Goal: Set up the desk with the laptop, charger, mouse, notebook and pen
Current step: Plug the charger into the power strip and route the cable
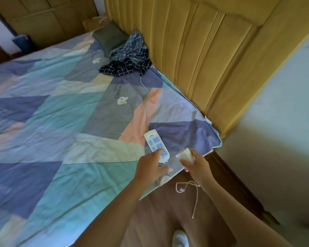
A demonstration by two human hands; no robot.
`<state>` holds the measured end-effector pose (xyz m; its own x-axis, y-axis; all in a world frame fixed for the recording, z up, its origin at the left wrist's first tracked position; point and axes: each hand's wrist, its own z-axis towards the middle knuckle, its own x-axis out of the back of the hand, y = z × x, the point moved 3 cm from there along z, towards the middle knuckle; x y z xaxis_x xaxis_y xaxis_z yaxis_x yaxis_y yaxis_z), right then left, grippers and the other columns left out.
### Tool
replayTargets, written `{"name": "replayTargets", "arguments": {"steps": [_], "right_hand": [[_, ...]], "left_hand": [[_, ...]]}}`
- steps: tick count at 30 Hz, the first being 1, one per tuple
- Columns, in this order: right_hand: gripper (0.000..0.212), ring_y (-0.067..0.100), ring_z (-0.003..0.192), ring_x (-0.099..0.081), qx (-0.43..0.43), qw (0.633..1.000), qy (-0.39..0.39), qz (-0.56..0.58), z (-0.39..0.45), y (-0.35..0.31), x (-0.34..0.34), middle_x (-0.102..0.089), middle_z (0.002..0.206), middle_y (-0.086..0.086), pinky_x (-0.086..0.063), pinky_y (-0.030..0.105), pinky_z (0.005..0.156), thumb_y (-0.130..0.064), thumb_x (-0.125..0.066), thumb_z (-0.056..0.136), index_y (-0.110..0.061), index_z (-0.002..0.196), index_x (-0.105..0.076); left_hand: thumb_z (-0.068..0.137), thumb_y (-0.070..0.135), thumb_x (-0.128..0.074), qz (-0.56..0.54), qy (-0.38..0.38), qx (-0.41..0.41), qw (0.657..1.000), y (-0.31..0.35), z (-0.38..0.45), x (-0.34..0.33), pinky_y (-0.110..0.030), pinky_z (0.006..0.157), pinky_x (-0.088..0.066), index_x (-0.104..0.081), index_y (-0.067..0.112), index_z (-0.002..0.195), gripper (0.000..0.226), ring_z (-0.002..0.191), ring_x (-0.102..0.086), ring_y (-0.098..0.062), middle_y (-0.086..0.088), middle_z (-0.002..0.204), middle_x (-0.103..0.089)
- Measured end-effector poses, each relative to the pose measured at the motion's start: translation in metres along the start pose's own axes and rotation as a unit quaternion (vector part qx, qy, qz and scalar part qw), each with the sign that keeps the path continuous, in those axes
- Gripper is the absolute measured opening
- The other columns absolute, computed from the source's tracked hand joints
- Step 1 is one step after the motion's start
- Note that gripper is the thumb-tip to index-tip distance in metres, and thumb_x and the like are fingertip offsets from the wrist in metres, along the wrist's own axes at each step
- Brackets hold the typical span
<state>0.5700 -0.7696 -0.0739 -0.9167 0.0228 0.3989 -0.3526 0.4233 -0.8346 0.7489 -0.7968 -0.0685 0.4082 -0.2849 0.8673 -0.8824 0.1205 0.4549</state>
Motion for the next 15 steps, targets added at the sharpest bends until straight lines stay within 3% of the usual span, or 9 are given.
{"name": "replayTargets", "arguments": {"steps": [5,7,9,12,15], "right_hand": [[0.044,0.026,0.085,-0.064,0.0,0.991,-0.028,-0.132,0.053,0.027,-0.037,-0.062,0.1,0.004,-0.051,0.038,0.071,-0.03,-0.068,0.082,-0.014,0.12,-0.052],[0.043,0.026,0.096,-0.062,0.012,0.984,-0.048,-0.171,0.069,0.038,-0.052,-0.064,0.107,0.007,-0.042,0.03,0.073,-0.026,-0.066,0.085,-0.014,0.123,-0.051],[0.041,0.026,0.104,-0.059,0.04,0.973,-0.068,-0.215,0.087,0.046,-0.064,-0.064,0.115,0.009,-0.043,0.031,0.079,-0.024,-0.063,0.087,-0.016,0.125,-0.053],[0.043,0.028,0.113,-0.052,0.09,0.924,-0.086,-0.36,0.117,0.051,-0.072,-0.059,0.125,0.008,-0.045,0.038,0.091,-0.026,-0.058,0.089,-0.024,0.131,-0.049],[0.045,0.026,0.118,-0.048,0.106,0.869,-0.107,-0.471,0.139,0.046,-0.079,-0.052,0.132,0.003,-0.044,0.037,0.091,-0.028,-0.051,0.093,-0.033,0.137,-0.041]], "left_hand": [[0.078,0.043,-0.073,0.033,-0.005,0.02,0.999,-0.062,0.052,-0.035,-0.036,0.096,-0.04,-0.036,0.019,0.144,0.079,0.125,-0.049,-0.023,-0.004,0.14,-0.049],[0.079,0.044,-0.072,0.061,-0.028,-0.002,0.998,-0.08,0.07,-0.053,-0.037,0.101,-0.039,-0.032,0.018,0.146,0.082,0.132,-0.042,-0.022,-0.004,0.148,-0.041],[0.078,0.051,-0.07,0.089,-0.047,-0.016,0.995,-0.094,0.088,-0.07,-0.04,0.105,-0.037,-0.028,0.02,0.148,0.088,0.138,-0.034,-0.024,-0.006,0.155,-0.03],[0.076,0.063,-0.065,0.107,-0.09,-0.002,0.99,-0.108,0.108,-0.094,-0.055,0.113,-0.02,-0.015,0.029,0.152,0.097,0.147,-0.005,-0.031,-0.006,0.162,-0.005],[0.069,0.071,-0.065,0.084,-0.122,0.006,0.989,-0.117,0.121,-0.117,-0.067,0.109,-0.008,-0.005,0.038,0.152,0.107,0.146,0.012,-0.036,-0.004,0.161,0.017]]}}
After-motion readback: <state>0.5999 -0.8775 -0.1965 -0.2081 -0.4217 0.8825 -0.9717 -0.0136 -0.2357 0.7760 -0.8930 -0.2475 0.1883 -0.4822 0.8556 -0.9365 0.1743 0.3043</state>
